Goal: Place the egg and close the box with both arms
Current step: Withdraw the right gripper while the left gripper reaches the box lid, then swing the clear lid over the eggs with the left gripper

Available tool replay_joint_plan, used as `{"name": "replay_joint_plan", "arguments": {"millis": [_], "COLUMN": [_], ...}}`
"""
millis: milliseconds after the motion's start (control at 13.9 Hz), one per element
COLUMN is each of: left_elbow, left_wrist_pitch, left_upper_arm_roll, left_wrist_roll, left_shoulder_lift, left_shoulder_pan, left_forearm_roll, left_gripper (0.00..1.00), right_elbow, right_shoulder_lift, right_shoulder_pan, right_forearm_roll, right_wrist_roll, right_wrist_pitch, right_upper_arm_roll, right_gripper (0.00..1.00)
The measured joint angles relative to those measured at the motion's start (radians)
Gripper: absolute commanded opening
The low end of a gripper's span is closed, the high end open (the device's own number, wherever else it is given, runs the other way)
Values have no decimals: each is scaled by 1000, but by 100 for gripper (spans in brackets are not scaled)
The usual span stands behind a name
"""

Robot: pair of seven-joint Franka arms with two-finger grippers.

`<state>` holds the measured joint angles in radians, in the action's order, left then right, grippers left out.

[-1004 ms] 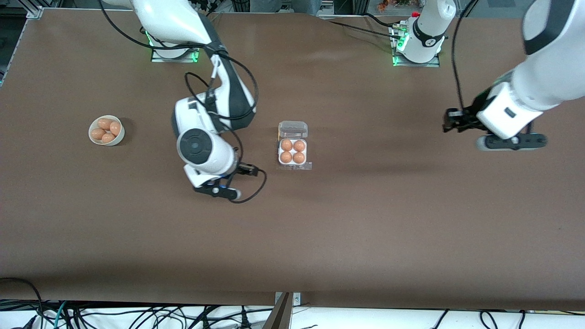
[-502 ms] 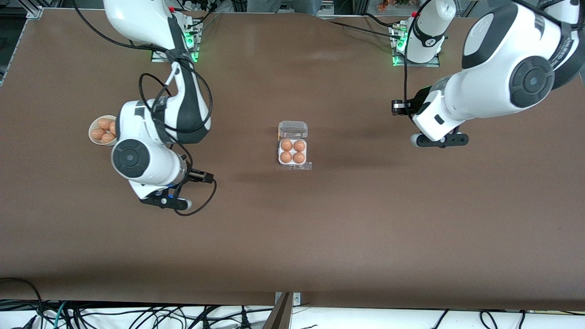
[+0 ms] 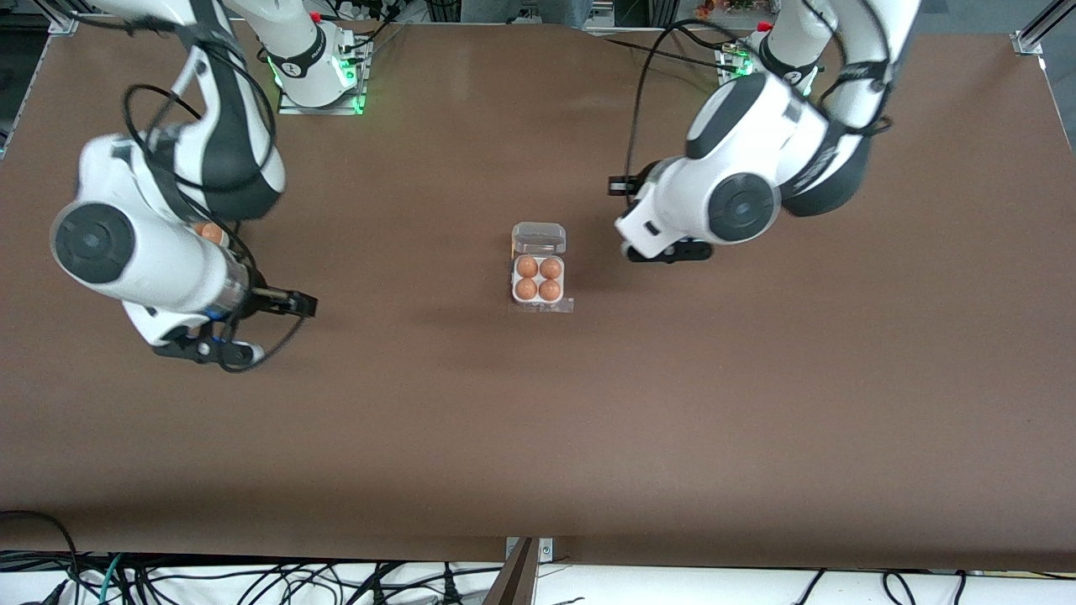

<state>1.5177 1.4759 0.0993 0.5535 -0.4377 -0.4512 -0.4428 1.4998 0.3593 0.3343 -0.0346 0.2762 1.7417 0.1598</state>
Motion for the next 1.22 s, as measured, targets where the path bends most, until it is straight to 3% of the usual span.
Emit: {"name": "replay_joint_plan", "arguments": {"millis": [143,645,1219], "left_elbow": [-1,-3,-4], "left_wrist_pitch": [47,191,350], "left_upper_arm_roll": [1,2,1], "left_wrist_roll": [13,75,112], "left_shoulder_lift": [-59,-195,-243], "left_shoulder_pan": [-41,-168,-205], "left_forearm_roll": [-26,-31,-31], "left_gripper": [5,5,5], "right_elbow": [49,128,187], "right_shoulder_lift": [-85,-355,-389], "right_shoulder_pan": [-58,-198,-230], "right_forearm_roll": [19,24,30], "right_wrist_roll": [-28,-152,-241], "right_wrist_pitch": [-2,-105,-70], "right_upper_arm_roll": [-28,-32,-42], "right_gripper": [100,100,100]}}
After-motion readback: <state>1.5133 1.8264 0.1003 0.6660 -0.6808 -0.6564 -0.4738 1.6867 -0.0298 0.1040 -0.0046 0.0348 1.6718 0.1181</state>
